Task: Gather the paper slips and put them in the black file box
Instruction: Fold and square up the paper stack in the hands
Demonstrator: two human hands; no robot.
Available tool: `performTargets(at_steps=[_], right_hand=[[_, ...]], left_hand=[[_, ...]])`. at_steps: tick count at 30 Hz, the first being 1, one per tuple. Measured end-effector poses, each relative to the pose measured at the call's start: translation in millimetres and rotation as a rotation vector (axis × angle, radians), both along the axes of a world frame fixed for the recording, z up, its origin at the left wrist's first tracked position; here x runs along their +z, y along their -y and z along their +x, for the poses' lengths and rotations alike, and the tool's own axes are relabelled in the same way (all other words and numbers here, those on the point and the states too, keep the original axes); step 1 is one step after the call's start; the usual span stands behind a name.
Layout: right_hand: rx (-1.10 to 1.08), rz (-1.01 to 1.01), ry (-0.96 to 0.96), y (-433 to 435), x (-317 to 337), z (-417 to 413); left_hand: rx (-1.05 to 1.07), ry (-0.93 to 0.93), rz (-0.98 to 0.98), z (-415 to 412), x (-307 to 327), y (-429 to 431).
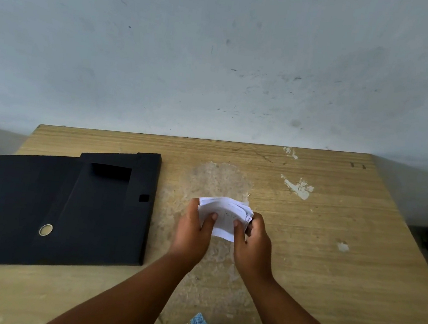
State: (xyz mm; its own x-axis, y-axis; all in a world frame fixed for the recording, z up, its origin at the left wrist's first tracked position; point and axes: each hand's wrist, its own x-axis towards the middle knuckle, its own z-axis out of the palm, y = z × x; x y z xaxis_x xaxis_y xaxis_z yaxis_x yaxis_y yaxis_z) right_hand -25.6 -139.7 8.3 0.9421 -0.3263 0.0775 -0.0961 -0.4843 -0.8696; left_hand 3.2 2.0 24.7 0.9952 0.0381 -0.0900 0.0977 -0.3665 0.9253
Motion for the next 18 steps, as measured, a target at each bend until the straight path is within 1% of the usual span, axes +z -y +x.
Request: performTargets(at_steps=[2, 4, 7, 10, 11, 12, 14, 15, 16, 17, 18], right_hand=[[-0.007, 0.040, -0.066, -3.1, -7.2, -3.6], [0.018, 0.065, -0.154, -5.6, -15.9, -7.4], [0.024, 0.014, -0.196, -3.5, -20.2, -9.1], [0.091, -0.083, -0.188, 7.8, -6.3, -1.4], [0.151, -0.129, -0.188, 13.5, 2.0, 2.8], [0.224, -0.184, -0.192, 20.2, 10.9, 7.6], [0.393, -0.357, -0.217, 32.0, 32.1, 18.5], [0.479, -0.461, -0.224, 35.4, 42.0, 24.0], [0.555, -0.545, -0.222, 37.6, 51.0, 28.4], [0.608, -0.603, -0.217, 38.6, 58.6, 32.1], [0.636, -0.628, -0.198, 39.4, 64.9, 34.4]], left_hand=[[-0.026, -0.085, -0.088, -5.6, -7.4, 3.2], [-0.058, -0.149, -0.076, -10.1, -13.4, 4.0], [-0.088, -0.203, -0.020, -9.1, -17.1, 3.7], [-0.107, -0.305, -0.047, -4.2, -11.3, 0.6], [-0.081, -0.296, -0.010, -1.9, -7.9, -1.3], [-0.057, -0.237, 0.107, 1.4, -5.3, -4.0], [-0.091, 0.009, 0.400, 6.8, 0.1, -9.5], [-0.150, 0.117, 0.468, 10.5, 5.5, -11.5], [-0.228, 0.157, 0.467, 15.5, 10.6, -12.7], [-0.287, 0.132, 0.405, 19.7, 17.5, -12.8], [-0.307, 0.064, 0.308, 22.2, 24.0, -11.9]])
